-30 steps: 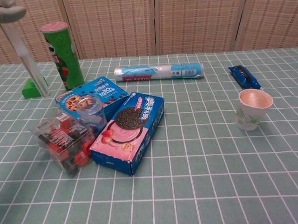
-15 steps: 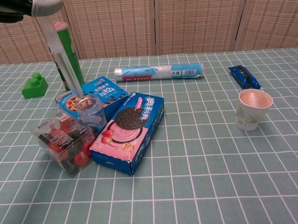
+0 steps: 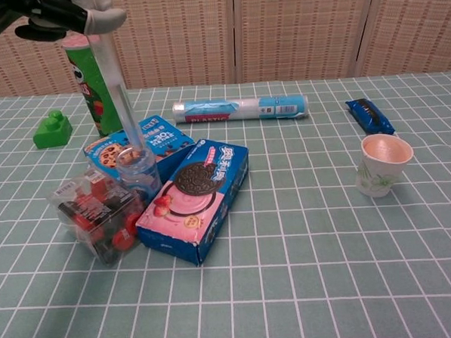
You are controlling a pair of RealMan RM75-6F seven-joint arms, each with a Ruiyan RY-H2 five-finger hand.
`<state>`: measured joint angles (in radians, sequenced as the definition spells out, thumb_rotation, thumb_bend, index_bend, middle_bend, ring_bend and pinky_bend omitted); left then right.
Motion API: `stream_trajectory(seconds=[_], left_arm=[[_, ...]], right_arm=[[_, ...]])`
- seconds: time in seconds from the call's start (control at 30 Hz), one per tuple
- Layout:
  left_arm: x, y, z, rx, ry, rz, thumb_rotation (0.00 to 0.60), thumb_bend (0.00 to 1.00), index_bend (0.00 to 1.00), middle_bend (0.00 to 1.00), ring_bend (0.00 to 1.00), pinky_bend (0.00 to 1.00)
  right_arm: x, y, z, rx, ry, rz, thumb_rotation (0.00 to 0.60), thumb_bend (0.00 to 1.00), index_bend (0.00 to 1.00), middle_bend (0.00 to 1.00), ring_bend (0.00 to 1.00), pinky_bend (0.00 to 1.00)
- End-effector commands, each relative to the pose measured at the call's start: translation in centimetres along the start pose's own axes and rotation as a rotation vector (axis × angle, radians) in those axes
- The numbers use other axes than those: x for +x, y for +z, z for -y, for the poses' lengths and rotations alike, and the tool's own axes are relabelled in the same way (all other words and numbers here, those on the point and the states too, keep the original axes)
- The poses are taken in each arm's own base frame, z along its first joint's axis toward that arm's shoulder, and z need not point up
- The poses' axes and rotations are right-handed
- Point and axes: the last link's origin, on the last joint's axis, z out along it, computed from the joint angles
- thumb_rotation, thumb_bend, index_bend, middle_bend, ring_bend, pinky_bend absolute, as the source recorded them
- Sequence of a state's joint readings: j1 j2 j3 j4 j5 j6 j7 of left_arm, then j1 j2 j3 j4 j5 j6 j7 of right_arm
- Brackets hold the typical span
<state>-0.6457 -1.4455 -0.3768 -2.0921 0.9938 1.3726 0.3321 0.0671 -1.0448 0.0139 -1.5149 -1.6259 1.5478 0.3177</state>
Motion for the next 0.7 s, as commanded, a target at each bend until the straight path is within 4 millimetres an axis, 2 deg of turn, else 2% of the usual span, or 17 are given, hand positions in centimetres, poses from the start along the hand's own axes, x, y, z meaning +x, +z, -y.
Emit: stream_trajectory(seconds=[0.03, 0.37, 0.7], left_arm=[[-0.1, 0.0, 0.3, 0.011, 0.0, 0.0, 0.6, 0.53, 0.83, 1.0, 0.95, 1.0], [-0.6, 0.0, 1.2, 0.027, 0.012, 0.01, 0.6, 0.53, 0.83, 1.0, 0.95, 1.0], [-2.1, 0.2, 3.1, 0.054, 0.046, 0.023, 0.6, 0.53, 0.83, 1.0, 0.95, 1.0]], right_arm=[[0.0, 0.0, 0.0, -0.001, -0.001, 0.0, 0.6, 0.21, 0.37, 0.44, 0.39, 0.6], [-0.2, 0.1, 0.0, -0.001, -0.005, 0.006, 0.6, 0.21, 0.37, 0.44, 0.39, 0.6], [-0.1, 0.1, -0.1, -0.005, -0.002, 0.003, 0.6, 0.21, 0.37, 0.44, 0.39, 0.6]])
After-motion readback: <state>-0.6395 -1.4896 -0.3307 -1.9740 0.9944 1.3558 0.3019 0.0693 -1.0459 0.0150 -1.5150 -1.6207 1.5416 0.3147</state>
